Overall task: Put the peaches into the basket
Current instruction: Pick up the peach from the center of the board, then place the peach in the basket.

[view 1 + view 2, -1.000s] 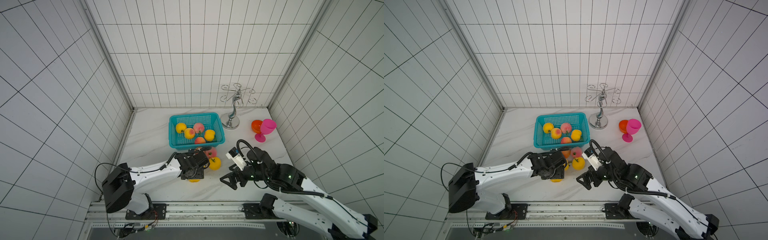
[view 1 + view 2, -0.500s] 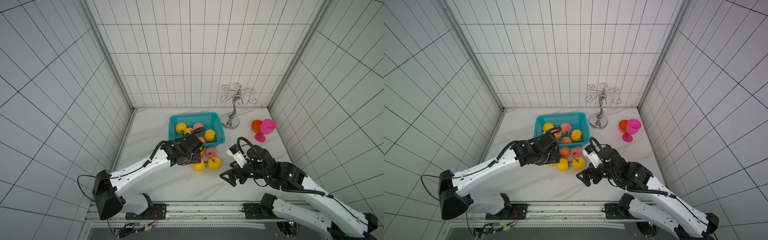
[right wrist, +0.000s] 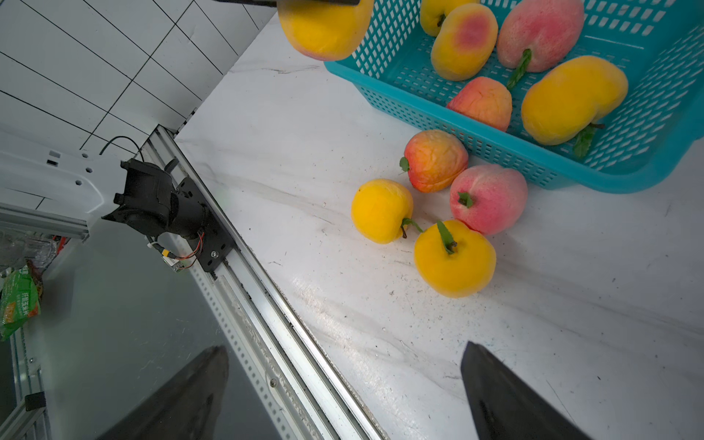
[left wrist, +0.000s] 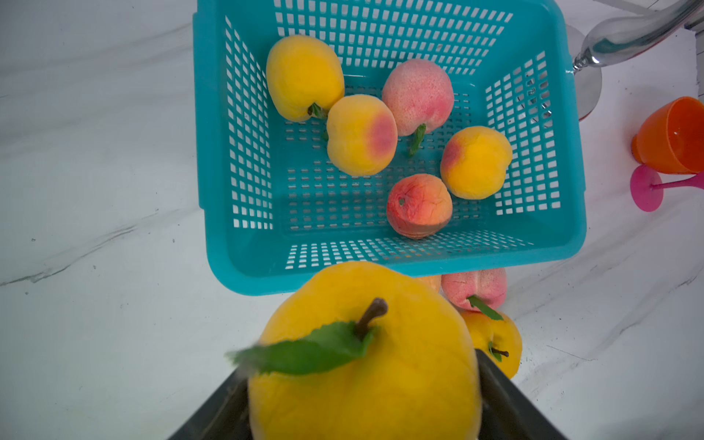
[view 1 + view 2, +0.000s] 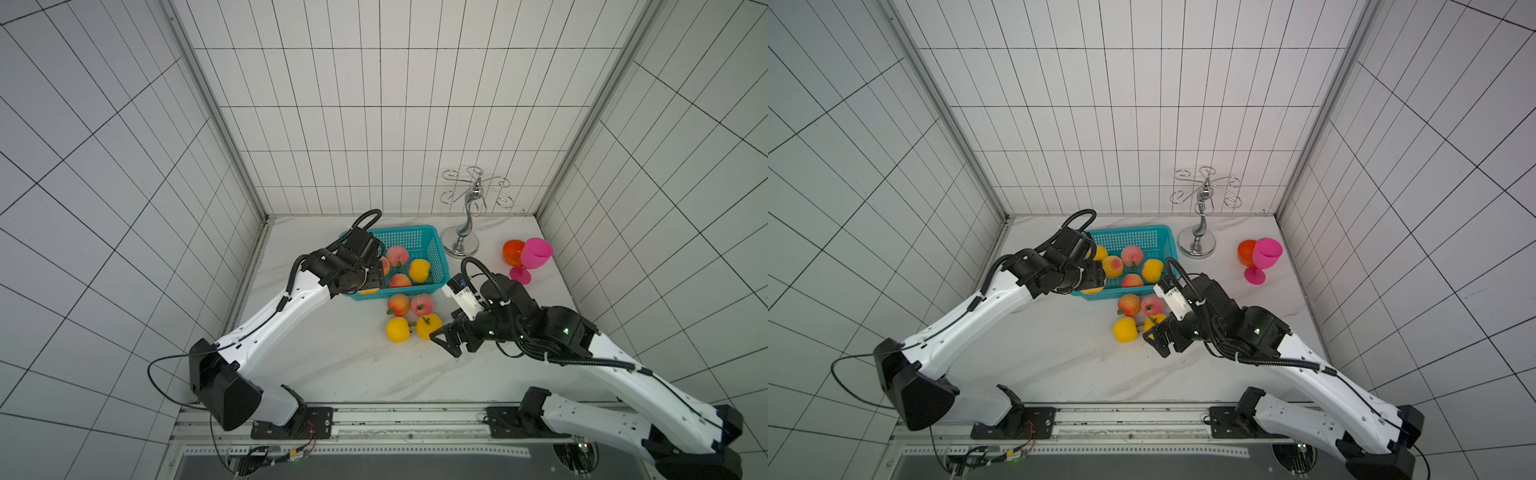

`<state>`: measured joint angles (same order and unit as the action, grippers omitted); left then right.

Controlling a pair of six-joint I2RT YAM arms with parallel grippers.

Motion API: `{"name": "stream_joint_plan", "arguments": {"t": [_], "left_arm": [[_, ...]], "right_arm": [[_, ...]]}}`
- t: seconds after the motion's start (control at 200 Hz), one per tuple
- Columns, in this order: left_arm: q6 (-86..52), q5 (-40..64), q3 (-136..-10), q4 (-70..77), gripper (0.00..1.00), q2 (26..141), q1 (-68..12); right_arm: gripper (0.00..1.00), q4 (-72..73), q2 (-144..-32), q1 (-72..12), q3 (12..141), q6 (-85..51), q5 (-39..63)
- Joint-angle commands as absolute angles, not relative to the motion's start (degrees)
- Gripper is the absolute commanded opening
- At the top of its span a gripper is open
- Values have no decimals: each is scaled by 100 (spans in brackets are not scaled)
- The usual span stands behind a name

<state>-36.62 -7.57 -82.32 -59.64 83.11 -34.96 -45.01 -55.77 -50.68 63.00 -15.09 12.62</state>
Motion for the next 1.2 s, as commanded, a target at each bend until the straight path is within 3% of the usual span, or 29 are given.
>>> {"name": "stream_joint_plan", "arguments": {"t": [0.0, 0.51, 1.194], "left_arm": [[-3198, -614, -8476, -5721, 76, 8560, -3241], [-2408, -286, -9808, -5746, 76, 10618, -2315], [-2293, -692, -10135, -5633, 77, 11665, -2188]], "right_arm": [[99, -4388, -5807, -5073, 6695, -1219, 1262], [99, -4368, -6712, -4636, 7310, -1090, 1509], [99, -4493, -7040, -4055, 7460, -954, 1858]]}}
